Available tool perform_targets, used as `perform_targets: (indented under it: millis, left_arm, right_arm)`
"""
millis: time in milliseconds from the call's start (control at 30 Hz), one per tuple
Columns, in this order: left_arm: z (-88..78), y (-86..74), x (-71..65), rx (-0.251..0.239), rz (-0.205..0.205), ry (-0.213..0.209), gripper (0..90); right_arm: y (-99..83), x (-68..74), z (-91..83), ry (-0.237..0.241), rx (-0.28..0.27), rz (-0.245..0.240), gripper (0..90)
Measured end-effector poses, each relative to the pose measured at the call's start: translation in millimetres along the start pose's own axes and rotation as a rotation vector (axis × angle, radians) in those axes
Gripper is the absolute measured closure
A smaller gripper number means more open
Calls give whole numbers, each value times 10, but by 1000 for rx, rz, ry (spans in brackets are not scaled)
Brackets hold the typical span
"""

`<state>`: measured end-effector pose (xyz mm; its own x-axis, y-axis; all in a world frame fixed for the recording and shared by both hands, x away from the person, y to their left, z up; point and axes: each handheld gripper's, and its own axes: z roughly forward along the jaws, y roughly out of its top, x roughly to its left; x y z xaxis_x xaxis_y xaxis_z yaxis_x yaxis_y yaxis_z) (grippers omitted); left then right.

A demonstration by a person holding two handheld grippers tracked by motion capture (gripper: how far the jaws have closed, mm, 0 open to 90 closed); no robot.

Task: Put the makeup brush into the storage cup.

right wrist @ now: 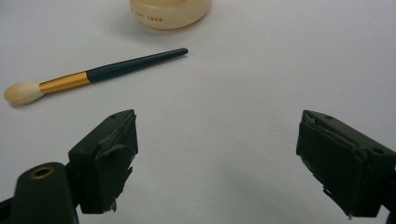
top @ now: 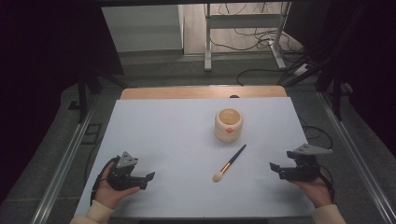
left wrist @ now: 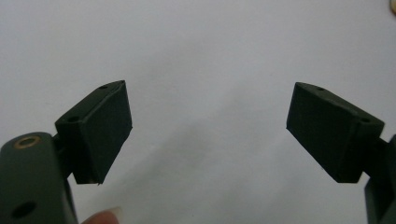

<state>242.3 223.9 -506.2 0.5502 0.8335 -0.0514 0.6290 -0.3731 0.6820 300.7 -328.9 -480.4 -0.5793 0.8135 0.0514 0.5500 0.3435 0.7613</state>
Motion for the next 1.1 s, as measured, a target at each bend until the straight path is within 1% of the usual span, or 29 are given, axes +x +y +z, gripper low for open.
perform_targets:
  millis: [133, 167, 267, 333, 500, 567, 633, 700, 800, 1100]
  left_arm:
    - [10, 21, -22, -7, -4, 5, 152]
    - [19, 32, -33, -6, 2, 5, 151]
    - [26, 32, -30, -2, 7, 2, 151]
    - [32, 23, -16, -5, 0, -1, 151]
    - [27, -4, 31, 0, -1, -7, 152]
    - [5, -7, 30, -9, -3, -4, 152]
    - [-18, 3, 21, -17, 5, -4, 152]
    - [-20, 6, 13, -15, 4, -5, 152]
    - [-21, 6, -1, -10, 16, -5, 151]
    - [-35, 20, -21, -7, -11, -28, 169]
  right_arm:
    - [-6, -8, 2, 5, 1, -7, 130]
    - [-14, -12, 5, 4, 9, -15, 130]
    - [-17, -27, 3, 3, 12, -12, 130]
    - [-22, -51, 6, -2, 11, 0, 130]
    - [-29, -42, 4, -10, 24, -5, 130]
    - [-21, -33, 3, -11, 23, -5, 131]
    - [-5, -11, -7, -9, 18, -9, 131]
    - [-1, -6, -13, -9, 17, -15, 131]
    - [4, 3, -29, -10, 15, -18, 130]
    - [-1, 7, -18, -16, 19, -44, 123]
